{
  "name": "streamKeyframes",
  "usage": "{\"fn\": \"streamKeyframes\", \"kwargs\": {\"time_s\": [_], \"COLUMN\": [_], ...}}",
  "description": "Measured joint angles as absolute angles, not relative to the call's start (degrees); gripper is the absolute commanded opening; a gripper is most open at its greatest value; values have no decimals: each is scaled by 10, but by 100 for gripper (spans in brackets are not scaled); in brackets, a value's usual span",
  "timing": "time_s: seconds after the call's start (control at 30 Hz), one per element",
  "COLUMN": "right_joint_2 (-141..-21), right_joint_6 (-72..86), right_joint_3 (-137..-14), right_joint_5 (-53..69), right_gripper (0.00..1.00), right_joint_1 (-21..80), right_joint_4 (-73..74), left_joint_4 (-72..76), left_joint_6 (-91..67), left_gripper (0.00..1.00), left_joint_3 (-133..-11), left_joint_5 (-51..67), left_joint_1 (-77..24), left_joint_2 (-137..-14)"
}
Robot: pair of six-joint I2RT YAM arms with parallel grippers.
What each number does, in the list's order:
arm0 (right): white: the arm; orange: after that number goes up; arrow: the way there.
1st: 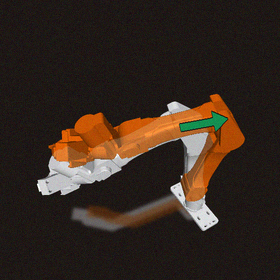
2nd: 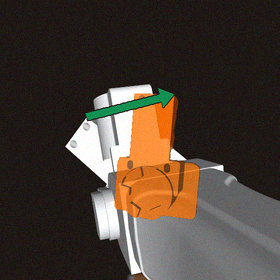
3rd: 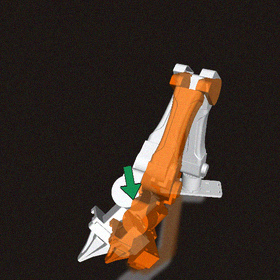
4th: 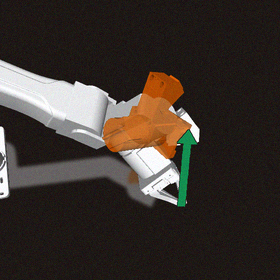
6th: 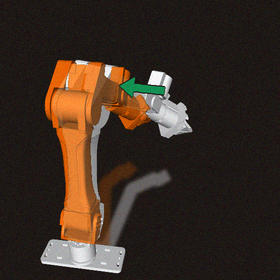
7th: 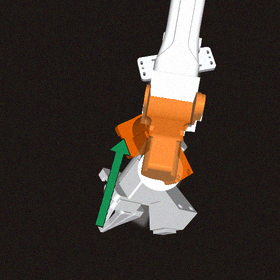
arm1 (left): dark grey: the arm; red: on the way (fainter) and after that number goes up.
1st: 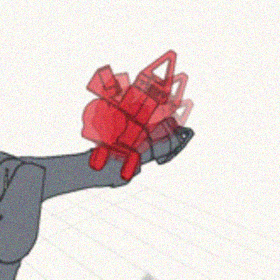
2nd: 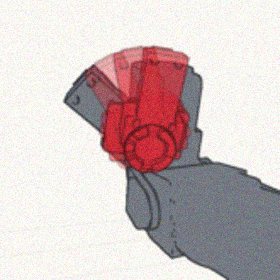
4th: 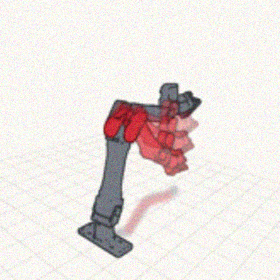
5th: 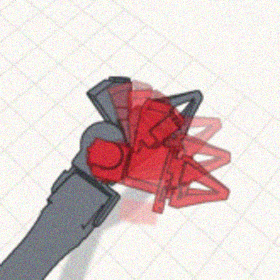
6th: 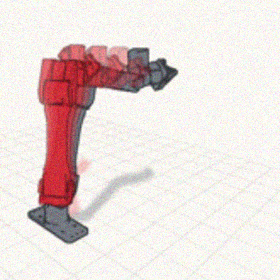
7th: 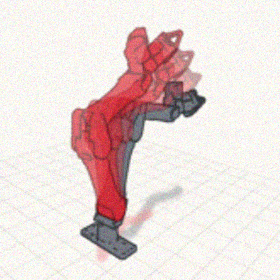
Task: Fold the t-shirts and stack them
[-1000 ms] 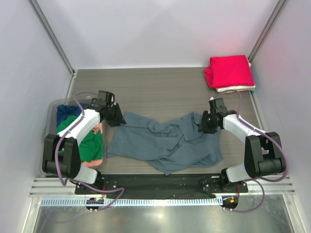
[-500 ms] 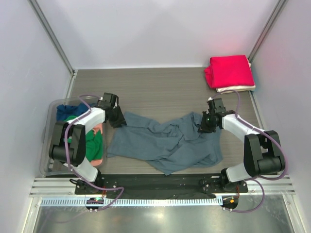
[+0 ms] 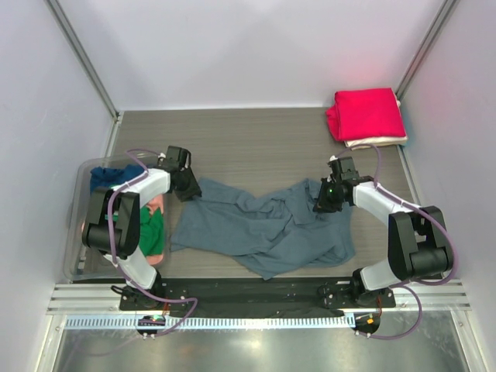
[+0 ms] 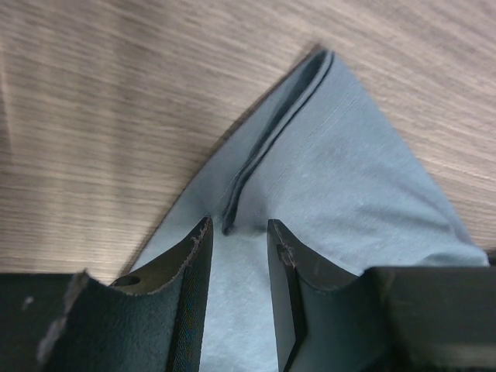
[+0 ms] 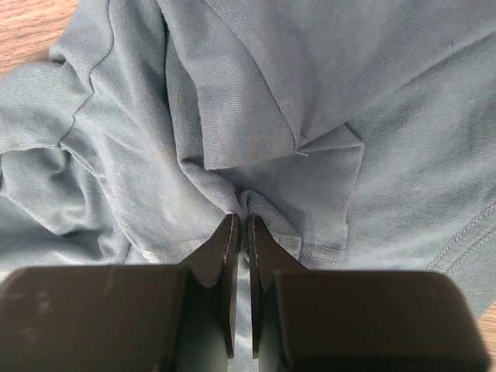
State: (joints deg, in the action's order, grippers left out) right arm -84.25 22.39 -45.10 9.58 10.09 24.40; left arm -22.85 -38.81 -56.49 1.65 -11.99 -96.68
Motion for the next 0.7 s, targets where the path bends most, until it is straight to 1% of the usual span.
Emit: {"fn": "streamKeyframes", "kwargs": {"time_s": [0.47, 0.53, 0.6, 0.7], "right_joint_2": [-849, -850, -851, -852], "right_joint_6": [224, 224, 224, 224], "right_joint_3": [-451, -451, -451, -451], "right_joint_5": [101, 102, 102, 102], "right_gripper": [1, 1, 1, 1], "right_joint_1": [104, 104, 104, 104], "right_joint_4": [239, 239, 238, 238], "left_joint_4": [-225, -225, -225, -225], "left_joint_6": [-390, -390, -390, -390], "left_gripper": [35, 31, 24, 17], "left_joint_3": [-585, -585, -585, -585], "left_joint_5": [14, 14, 14, 15], "left_joint_1": [-120, -120, -120, -121], "left_joint_2": [-976, -981, -985, -987]}}
